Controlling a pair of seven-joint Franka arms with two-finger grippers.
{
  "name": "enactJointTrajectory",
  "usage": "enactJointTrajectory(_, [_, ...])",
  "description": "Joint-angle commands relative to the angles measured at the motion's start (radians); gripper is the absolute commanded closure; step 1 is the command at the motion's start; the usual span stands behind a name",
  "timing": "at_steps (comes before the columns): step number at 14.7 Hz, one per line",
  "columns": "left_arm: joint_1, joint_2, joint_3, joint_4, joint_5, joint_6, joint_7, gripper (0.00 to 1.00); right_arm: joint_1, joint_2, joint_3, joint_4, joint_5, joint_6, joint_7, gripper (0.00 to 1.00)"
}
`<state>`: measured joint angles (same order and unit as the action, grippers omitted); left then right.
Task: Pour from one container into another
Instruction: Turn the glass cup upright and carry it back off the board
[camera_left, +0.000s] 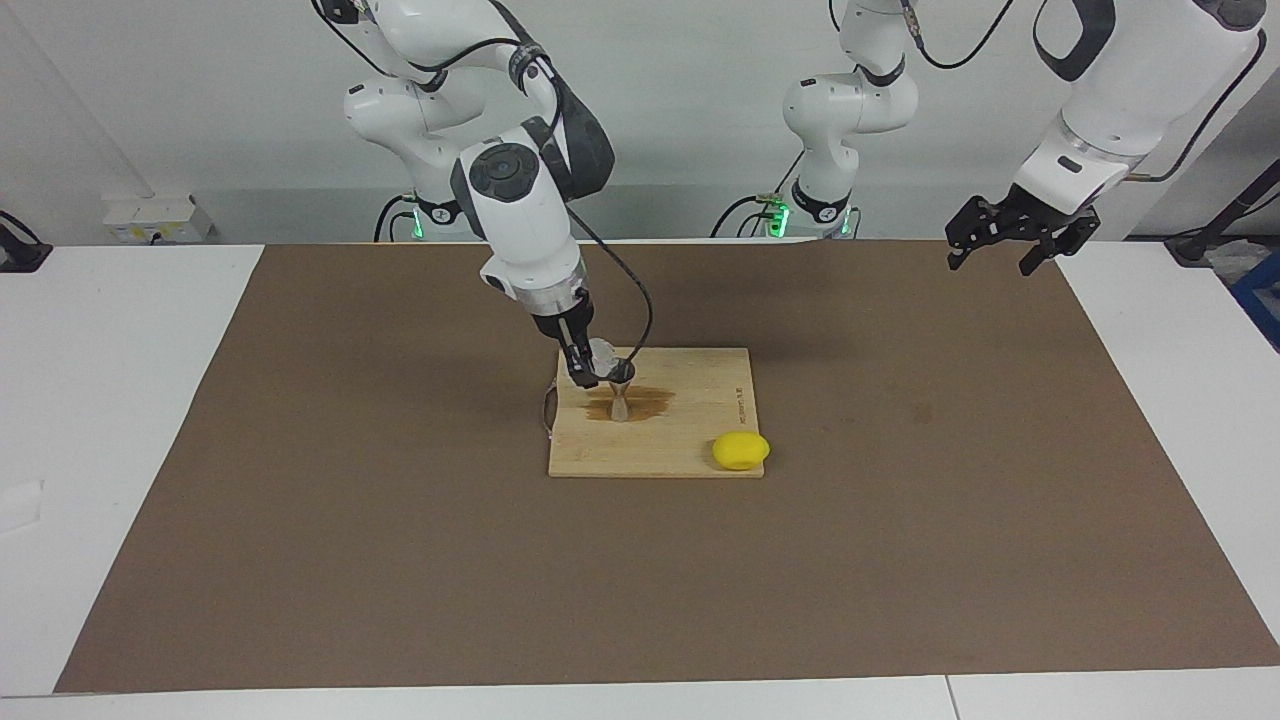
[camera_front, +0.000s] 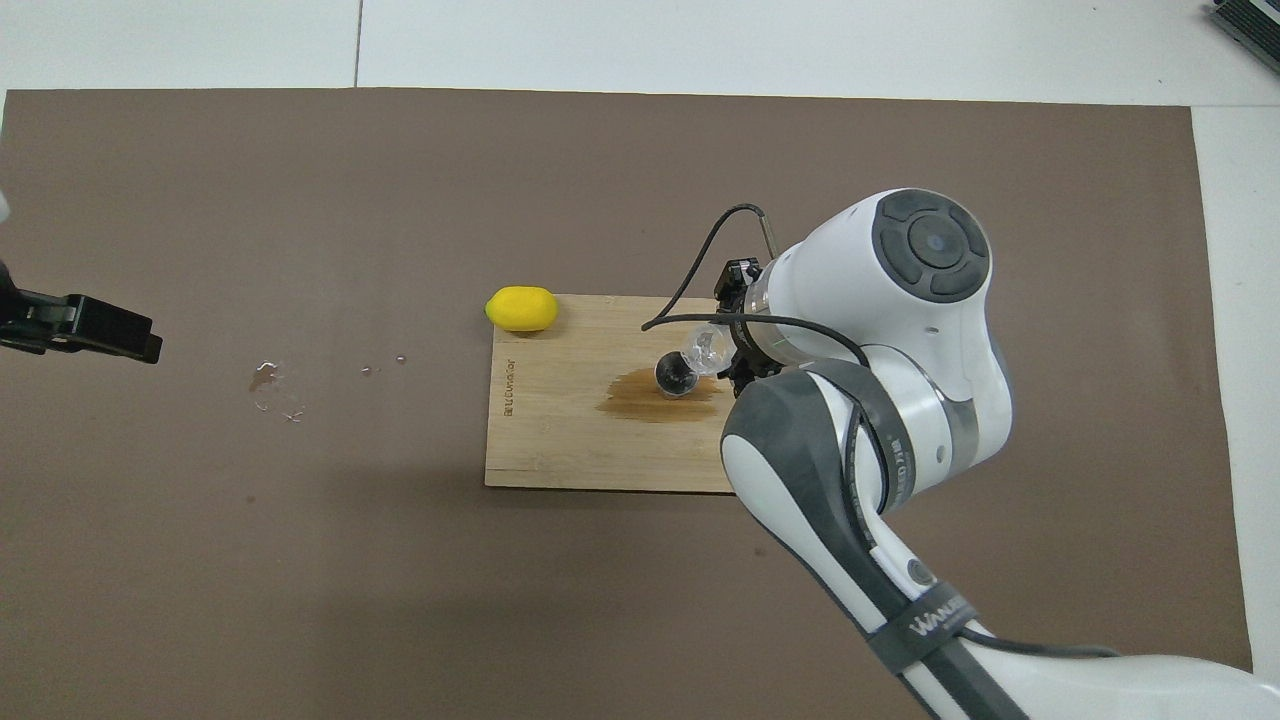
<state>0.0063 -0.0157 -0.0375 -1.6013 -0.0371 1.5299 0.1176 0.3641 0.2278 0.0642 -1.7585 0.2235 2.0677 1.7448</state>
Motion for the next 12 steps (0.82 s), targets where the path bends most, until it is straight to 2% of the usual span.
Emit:
enactJointTrajectory(1, [-0.012, -0.033, 0.007, -0.043, 0.02, 0.033, -0.016, 0.0, -0.066, -0.004, 0.006, -0.01, 0.152, -0.017, -0.123, 1.0])
enactJointTrajectory(5, [-0.009, -0.035, 0.007, -0.048, 0.02, 0.039, -0.016, 0.0, -0.128, -0.015, 0.006, -0.056, 0.247, -0.012, -0.198, 1.0])
enactJointTrajectory(12, [-0.008, -0.035, 0.008, -0.048, 0.022, 0.041, -0.062, 0.0, -0.381, -0.013, 0.006, -0.205, 0.523, -0.018, -0.543, 1.0])
